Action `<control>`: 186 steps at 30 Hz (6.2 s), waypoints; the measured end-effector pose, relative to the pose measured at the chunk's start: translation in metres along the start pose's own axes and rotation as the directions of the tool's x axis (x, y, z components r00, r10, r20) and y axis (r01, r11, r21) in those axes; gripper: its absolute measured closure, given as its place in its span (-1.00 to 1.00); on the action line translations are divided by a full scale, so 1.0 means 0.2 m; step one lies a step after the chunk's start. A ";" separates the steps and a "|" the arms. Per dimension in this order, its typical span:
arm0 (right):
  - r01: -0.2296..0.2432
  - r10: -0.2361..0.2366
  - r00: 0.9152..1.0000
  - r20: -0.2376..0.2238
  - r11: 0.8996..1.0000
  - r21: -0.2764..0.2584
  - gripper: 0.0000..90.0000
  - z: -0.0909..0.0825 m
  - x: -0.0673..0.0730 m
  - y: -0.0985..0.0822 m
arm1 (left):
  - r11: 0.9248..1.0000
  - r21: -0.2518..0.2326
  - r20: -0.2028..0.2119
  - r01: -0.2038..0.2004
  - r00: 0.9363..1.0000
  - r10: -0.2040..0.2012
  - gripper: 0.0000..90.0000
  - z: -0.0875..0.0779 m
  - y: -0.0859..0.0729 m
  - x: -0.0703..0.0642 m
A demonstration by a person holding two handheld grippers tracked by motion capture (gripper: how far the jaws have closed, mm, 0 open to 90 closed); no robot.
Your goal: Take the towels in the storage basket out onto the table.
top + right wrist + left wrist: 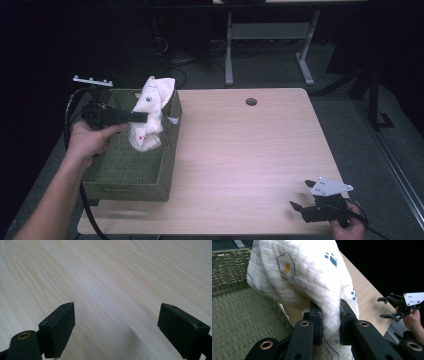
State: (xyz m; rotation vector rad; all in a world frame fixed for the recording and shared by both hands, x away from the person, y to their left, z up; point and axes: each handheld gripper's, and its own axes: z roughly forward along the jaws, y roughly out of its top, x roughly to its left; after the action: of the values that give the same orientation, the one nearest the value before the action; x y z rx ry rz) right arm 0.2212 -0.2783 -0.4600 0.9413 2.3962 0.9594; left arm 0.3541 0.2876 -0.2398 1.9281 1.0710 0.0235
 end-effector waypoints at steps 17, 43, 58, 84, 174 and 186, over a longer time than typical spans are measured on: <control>0.000 0.000 1.000 -0.001 1.000 -0.001 -0.69 0.00 0.00 0.00 | 0.998 0.039 0.025 -0.040 0.999 0.039 0.71 0.15 0.07 -0.10; -0.007 0.007 1.000 0.000 1.000 -0.011 -0.69 -0.01 0.00 0.00 | 0.987 0.132 0.076 -0.096 0.993 0.087 0.70 0.53 0.13 -0.26; -0.017 0.017 1.000 0.004 1.000 -0.014 -0.69 -0.01 0.00 0.00 | 0.976 0.186 0.100 -0.113 0.990 0.096 0.68 0.77 0.12 -0.34; -0.020 0.020 1.000 0.002 0.999 -0.034 -0.69 -0.02 -0.01 0.01 | 0.943 0.319 0.058 -0.100 0.995 0.086 0.60 1.40 -0.06 -0.42; -0.016 0.016 1.000 0.007 1.000 -0.008 -0.69 0.00 0.00 0.00 | 0.972 0.156 0.178 -0.178 0.973 0.149 -0.29 1.22 -0.46 -0.46; -0.017 0.017 1.000 0.007 1.000 -0.006 -0.69 0.01 0.00 0.00 | 0.971 0.149 0.185 -0.185 0.970 0.157 -0.29 1.18 -0.54 -0.45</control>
State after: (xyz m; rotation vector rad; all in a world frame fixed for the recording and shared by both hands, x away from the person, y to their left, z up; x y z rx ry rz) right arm 0.2222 -0.2786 -0.4613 0.9625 2.3819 0.9663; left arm 0.3219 0.0851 -0.4222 2.1257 0.8102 -0.1378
